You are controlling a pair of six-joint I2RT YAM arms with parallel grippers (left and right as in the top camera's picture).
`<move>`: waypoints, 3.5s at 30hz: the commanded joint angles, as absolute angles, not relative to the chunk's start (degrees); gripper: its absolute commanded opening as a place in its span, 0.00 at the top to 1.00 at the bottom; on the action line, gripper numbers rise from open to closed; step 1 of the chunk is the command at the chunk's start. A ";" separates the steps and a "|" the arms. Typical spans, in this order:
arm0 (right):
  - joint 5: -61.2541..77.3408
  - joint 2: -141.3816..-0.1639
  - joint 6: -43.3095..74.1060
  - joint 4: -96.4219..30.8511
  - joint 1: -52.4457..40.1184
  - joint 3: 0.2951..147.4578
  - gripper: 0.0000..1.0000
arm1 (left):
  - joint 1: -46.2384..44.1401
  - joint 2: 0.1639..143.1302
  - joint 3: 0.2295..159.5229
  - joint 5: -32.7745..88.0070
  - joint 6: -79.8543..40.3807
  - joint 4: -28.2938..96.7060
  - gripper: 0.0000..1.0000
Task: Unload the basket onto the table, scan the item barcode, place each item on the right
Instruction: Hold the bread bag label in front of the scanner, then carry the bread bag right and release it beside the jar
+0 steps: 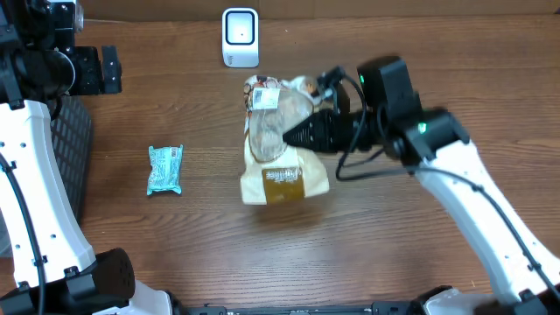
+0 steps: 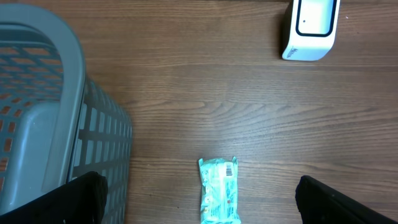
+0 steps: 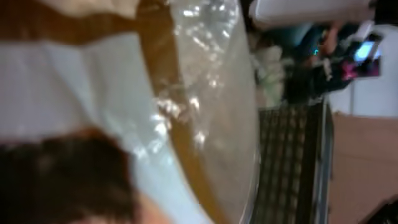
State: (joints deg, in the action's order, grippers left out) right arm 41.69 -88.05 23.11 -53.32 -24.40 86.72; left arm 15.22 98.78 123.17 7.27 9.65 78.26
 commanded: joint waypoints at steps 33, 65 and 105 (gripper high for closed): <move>-35.14 -141.27 -61.41 -13.96 -33.43 124.84 0.96 | 15.35 98.78 124.33 7.25 10.74 78.17 0.01; -38.02 -141.56 -59.68 -5.91 -33.85 124.14 0.96 | 15.35 98.89 124.33 7.25 10.74 78.17 0.00; 9.39 -104.71 7.25 -78.04 -13.72 96.55 0.96 | 15.35 98.89 124.33 7.25 10.72 78.17 0.01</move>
